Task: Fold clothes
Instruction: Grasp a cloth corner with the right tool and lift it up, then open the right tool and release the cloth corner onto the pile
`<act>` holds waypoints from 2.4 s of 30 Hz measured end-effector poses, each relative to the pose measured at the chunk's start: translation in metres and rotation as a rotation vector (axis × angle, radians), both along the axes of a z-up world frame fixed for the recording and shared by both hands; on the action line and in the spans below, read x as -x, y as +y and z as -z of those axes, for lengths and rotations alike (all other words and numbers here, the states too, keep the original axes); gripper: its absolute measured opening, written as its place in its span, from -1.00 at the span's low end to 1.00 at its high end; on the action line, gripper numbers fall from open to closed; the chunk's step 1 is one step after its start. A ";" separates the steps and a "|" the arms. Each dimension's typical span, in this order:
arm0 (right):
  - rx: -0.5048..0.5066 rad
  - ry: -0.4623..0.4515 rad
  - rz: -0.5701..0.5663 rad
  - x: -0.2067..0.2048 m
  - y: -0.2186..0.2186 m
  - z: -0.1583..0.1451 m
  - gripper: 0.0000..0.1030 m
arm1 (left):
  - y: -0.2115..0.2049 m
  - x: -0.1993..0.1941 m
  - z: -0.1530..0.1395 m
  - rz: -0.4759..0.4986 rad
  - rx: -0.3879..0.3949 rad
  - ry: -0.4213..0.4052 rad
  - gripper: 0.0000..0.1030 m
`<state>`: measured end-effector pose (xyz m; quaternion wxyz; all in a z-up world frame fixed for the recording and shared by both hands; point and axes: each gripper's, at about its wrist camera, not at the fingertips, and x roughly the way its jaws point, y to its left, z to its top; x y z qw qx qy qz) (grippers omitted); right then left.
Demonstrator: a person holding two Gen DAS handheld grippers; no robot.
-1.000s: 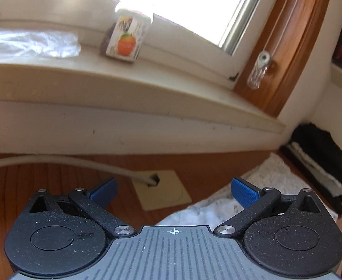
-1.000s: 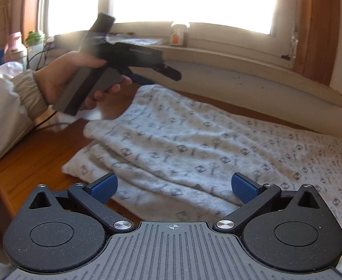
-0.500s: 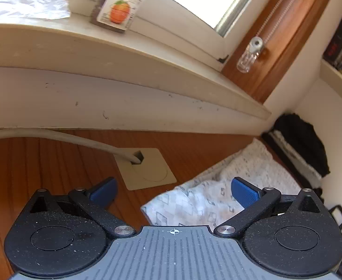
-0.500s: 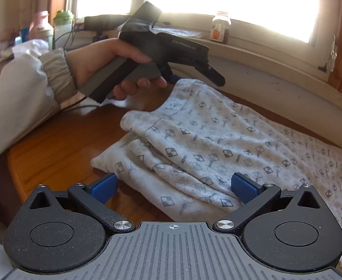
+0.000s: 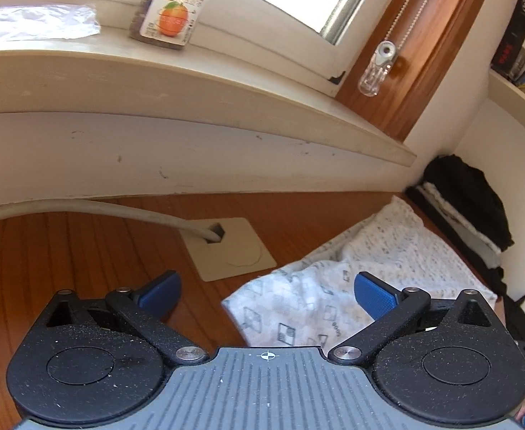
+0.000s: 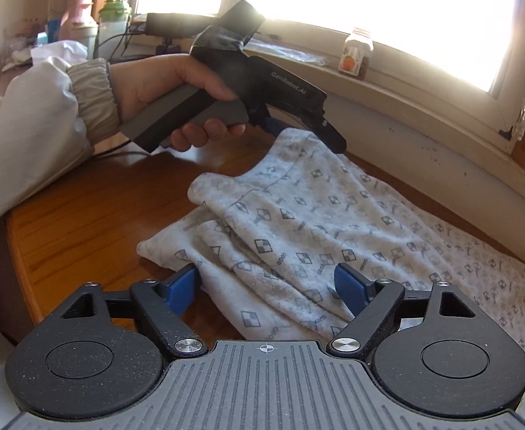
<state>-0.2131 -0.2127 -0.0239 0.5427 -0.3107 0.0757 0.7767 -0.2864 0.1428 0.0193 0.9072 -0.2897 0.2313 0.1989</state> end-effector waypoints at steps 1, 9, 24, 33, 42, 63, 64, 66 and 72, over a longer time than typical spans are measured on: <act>-0.005 -0.013 -0.009 0.002 0.000 0.000 0.50 | 0.000 0.000 0.000 0.002 0.000 -0.001 1.00; -0.041 -0.097 -0.104 0.017 0.006 0.000 0.48 | -0.020 -0.014 0.000 0.100 -0.062 0.042 0.98; -0.084 -0.207 -0.117 0.038 0.021 0.003 -0.34 | -0.052 -0.016 0.003 0.126 -0.119 0.058 0.77; -0.127 -0.200 -0.099 0.038 0.030 0.003 -0.70 | -0.074 -0.024 0.002 0.031 -0.180 0.109 -0.38; -0.279 -0.146 -0.032 0.005 0.031 -0.037 -0.76 | -0.079 -0.050 -0.042 0.004 -0.219 0.105 -0.54; -0.198 0.317 0.676 -0.316 -0.041 -0.046 -0.03 | -0.138 -0.274 -0.074 0.164 -0.256 0.070 0.55; -0.191 0.325 0.666 -0.316 -0.036 -0.046 -0.02 | -0.134 -0.268 -0.067 0.155 -0.251 0.078 0.55; -0.171 0.341 0.648 -0.316 -0.031 -0.045 0.01 | -0.127 -0.258 -0.053 0.133 -0.238 0.089 0.56; -0.071 0.350 0.610 -0.317 -0.021 -0.034 -0.53 | -0.102 -0.228 -0.025 0.092 -0.192 0.068 0.58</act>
